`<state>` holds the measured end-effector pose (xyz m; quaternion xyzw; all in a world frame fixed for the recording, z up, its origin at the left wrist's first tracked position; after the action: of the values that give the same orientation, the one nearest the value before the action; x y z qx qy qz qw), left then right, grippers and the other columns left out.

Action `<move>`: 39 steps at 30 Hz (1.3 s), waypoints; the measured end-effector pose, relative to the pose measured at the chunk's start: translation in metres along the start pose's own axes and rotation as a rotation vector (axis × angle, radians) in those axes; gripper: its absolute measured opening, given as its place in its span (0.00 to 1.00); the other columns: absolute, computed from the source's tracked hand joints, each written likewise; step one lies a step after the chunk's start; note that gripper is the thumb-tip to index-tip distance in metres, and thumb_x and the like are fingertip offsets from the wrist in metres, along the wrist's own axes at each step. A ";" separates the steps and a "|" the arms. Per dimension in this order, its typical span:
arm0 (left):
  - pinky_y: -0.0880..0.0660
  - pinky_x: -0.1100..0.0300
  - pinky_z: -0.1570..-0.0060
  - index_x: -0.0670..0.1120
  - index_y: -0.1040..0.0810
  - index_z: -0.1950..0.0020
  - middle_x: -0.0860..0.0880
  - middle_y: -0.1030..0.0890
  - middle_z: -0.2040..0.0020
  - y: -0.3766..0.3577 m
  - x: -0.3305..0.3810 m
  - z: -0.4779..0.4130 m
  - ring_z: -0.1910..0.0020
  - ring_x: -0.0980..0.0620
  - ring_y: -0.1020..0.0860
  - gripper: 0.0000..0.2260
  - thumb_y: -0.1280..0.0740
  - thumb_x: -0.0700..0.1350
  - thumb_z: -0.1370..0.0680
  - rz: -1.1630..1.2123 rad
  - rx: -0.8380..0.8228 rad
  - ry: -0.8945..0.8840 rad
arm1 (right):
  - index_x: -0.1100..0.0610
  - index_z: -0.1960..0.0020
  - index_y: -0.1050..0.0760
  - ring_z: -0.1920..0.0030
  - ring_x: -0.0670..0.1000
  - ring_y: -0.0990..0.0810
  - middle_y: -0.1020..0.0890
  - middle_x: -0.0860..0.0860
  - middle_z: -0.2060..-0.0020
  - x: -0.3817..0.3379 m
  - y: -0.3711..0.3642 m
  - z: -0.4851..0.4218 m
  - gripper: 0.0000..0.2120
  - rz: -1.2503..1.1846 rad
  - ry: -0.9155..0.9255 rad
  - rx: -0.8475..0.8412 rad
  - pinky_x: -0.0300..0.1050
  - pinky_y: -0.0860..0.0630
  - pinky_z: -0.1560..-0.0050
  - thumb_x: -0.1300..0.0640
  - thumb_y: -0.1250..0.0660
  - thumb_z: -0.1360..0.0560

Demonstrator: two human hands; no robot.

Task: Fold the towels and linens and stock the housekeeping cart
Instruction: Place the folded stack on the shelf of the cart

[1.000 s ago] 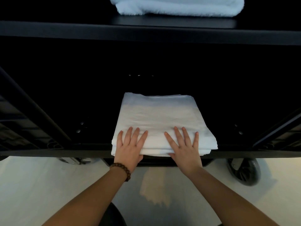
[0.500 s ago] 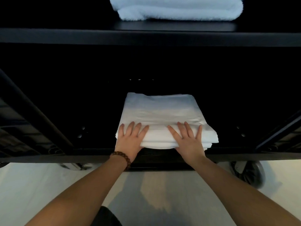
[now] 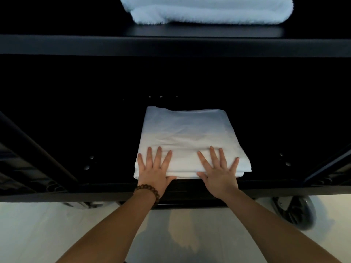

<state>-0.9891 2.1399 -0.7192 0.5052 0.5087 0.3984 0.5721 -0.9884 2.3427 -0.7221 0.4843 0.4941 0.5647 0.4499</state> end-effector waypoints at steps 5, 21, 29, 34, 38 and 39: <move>0.63 0.32 0.31 0.54 0.71 0.25 0.44 0.63 0.22 -0.007 -0.001 -0.015 0.25 0.36 0.65 0.36 0.57 0.69 0.23 0.027 -0.024 0.013 | 0.39 0.31 0.80 0.27 0.59 0.73 0.74 0.50 0.27 0.005 -0.012 -0.019 0.30 -0.006 0.012 -0.001 0.76 0.71 0.39 0.34 0.66 0.24; 0.64 0.32 0.31 0.54 0.65 0.22 0.45 0.60 0.21 -0.012 -0.009 -0.071 0.24 0.37 0.63 0.39 0.55 0.72 0.26 0.053 -0.027 0.020 | 0.40 0.30 0.78 0.24 0.59 0.65 0.61 0.51 0.23 0.013 -0.009 -0.076 0.34 0.049 -0.009 0.003 0.78 0.67 0.37 0.34 0.56 0.22; 0.65 0.37 0.29 0.54 0.50 0.21 0.51 0.53 0.20 0.041 0.026 -0.100 0.23 0.47 0.62 0.26 0.58 0.56 0.20 0.282 0.098 -0.033 | 0.50 0.22 0.49 0.23 0.46 0.55 0.48 0.48 0.22 -0.041 0.047 -0.113 0.25 -0.443 0.120 0.115 0.59 0.64 0.27 0.49 0.53 0.18; 0.62 0.39 0.27 0.55 0.54 0.21 0.50 0.55 0.20 0.004 0.001 -0.120 0.22 0.45 0.60 0.28 0.59 0.61 0.20 0.193 -0.093 0.092 | 0.47 0.22 0.57 0.23 0.46 0.58 0.55 0.45 0.22 -0.050 0.016 -0.139 0.26 -0.201 0.110 -0.106 0.60 0.64 0.27 0.45 0.58 0.19; 0.59 0.44 0.26 0.52 0.56 0.20 0.47 0.56 0.20 -0.010 -0.019 -0.107 0.22 0.46 0.59 0.32 0.62 0.64 0.22 0.194 -0.042 0.193 | 0.48 0.22 0.59 0.23 0.47 0.58 0.57 0.46 0.22 -0.003 0.004 -0.126 0.28 -0.122 -0.063 -0.041 0.61 0.63 0.27 0.41 0.62 0.20; 0.59 0.45 0.25 0.50 0.57 0.20 0.47 0.56 0.20 -0.010 -0.026 -0.102 0.22 0.47 0.58 0.32 0.61 0.63 0.22 0.206 -0.025 0.220 | 0.48 0.22 0.59 0.23 0.47 0.58 0.57 0.46 0.22 0.016 0.003 -0.120 0.28 -0.121 -0.128 -0.029 0.61 0.62 0.27 0.42 0.62 0.20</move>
<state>-1.0947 2.1309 -0.7213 0.5007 0.5090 0.5142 0.4752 -1.1097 2.3434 -0.7222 0.4819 0.4845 0.5115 0.5210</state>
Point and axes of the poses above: each hand's wrist, its own z-axis away from the middle knuckle, its own y-axis out of the back of the hand, x = y × z, the point moved 8 cm from there along -z, towards the middle knuckle
